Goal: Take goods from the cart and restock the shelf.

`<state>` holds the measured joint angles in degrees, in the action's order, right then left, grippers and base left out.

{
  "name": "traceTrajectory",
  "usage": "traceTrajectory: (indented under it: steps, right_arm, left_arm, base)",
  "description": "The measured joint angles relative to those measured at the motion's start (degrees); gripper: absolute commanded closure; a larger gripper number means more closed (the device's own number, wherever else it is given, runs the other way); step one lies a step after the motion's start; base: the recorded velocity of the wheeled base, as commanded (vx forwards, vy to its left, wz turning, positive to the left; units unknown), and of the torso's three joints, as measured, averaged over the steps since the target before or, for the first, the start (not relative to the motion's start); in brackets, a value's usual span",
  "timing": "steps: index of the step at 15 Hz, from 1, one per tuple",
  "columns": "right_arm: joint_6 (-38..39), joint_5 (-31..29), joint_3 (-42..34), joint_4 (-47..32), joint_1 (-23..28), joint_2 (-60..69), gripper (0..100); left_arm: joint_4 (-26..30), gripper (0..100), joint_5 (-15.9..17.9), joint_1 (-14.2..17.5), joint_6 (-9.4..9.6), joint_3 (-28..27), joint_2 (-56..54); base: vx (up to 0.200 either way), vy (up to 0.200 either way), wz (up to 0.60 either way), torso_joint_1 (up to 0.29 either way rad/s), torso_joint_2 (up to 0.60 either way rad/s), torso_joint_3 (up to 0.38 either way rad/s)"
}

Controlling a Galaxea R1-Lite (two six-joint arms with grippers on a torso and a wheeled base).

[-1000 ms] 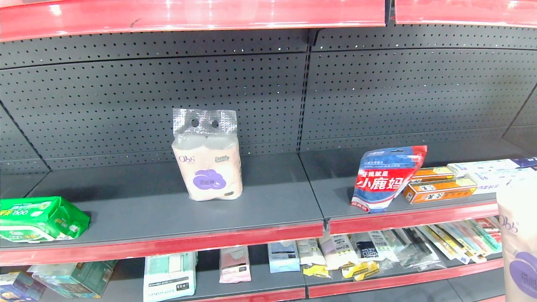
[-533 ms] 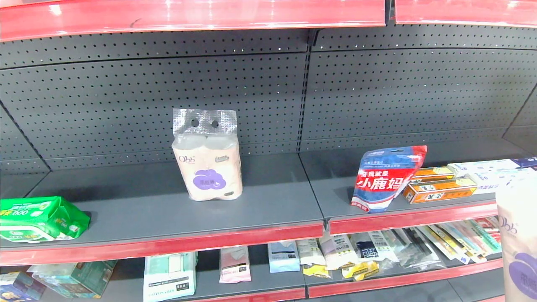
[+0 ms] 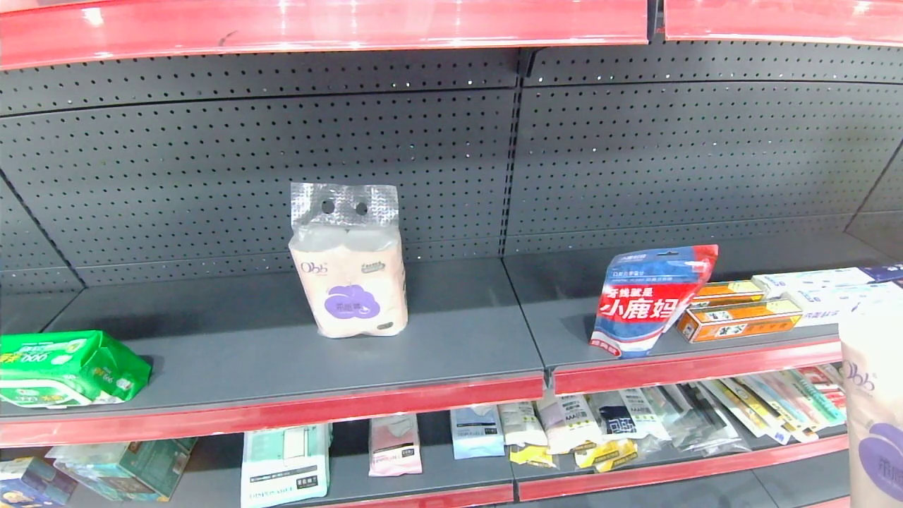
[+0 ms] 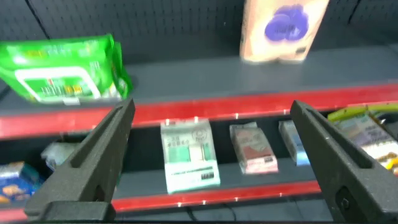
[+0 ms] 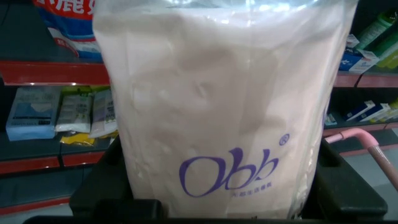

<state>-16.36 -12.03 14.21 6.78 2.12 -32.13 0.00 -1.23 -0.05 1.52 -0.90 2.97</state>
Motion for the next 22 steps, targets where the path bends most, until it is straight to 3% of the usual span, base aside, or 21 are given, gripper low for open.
traceTrajectory:
  steps: [1,3,5,9,11,12,15,18,20,22]
  right_arm:
    - [0.0,0.0,0.3,0.1,0.0,0.1,100]
    - [0.0,-0.2,0.5,0.1,0.0,0.3,100]
    - [0.0,-0.5,0.6,0.0,0.4,0.5,100]
    - [-0.1,-0.3,2.0,-0.4,1.8,0.2,100]
    - [-0.1,-0.1,2.3,-0.3,1.9,-0.5,100]
    - [-0.1,-0.1,2.4,-0.1,1.9,-1.0,100]
    - [-0.3,-0.2,2.5,0.0,1.9,-2.2,100]
    - [-0.4,-0.5,2.5,0.0,2.0,-3.3,100]
    - [-0.6,-0.5,2.5,0.0,2.4,-3.9,100]
    - [-0.7,-0.6,2.6,0.0,2.7,-4.3,100]
  left_arm:
    - [0.0,0,0.0,-0.2,0.04,-2.2,1.1]
    - [-0.1,0,-0.2,-0.3,-2.04,-9.0,6.2]
    - [-0.3,0,-0.8,-0.3,-2.89,-15.3,15.2]
    - [-1.7,0,-2.3,1.5,-1.5,-21.4,35.8]
    - [-5.4,0,3.2,2.3,-0.16,-22.3,45.3]
    - [-8.7,0,7.8,2.7,1.45,-22.7,50.3]
    - [-18.0,0,24.6,5.2,8.05,-24.8,65.2]
    - [-24.5,0,41.0,9.6,16.42,-30.1,79.7]
    - [-26.3,0,46.5,11.9,19.58,-36.3,87.7]
    - [-26.9,0,49.9,12.9,20.5,-42.1,94.1]
  base:
    - [0.0,0.0,0.0,0.0,0.0,0.0]
    - [0.0,0.0,0.0,0.0,0.0,0.0]
    - [0.0,0.0,0.0,0.0,0.0,0.0]
    - [0.0,0.0,0.0,0.0,0.0,0.0]
    - [0.0,0.0,0.0,0.0,0.0,0.0]
    - [0.0,0.0,0.0,0.0,0.0,0.0]
    - [0.0,0.0,0.0,0.0,0.0,0.0]
    - [0.0,0.0,0.0,0.0,0.0,0.0]
    - [0.0,0.0,0.0,0.0,0.0,0.0]
    - [0.0,0.0,0.0,0.0,0.0,0.0]
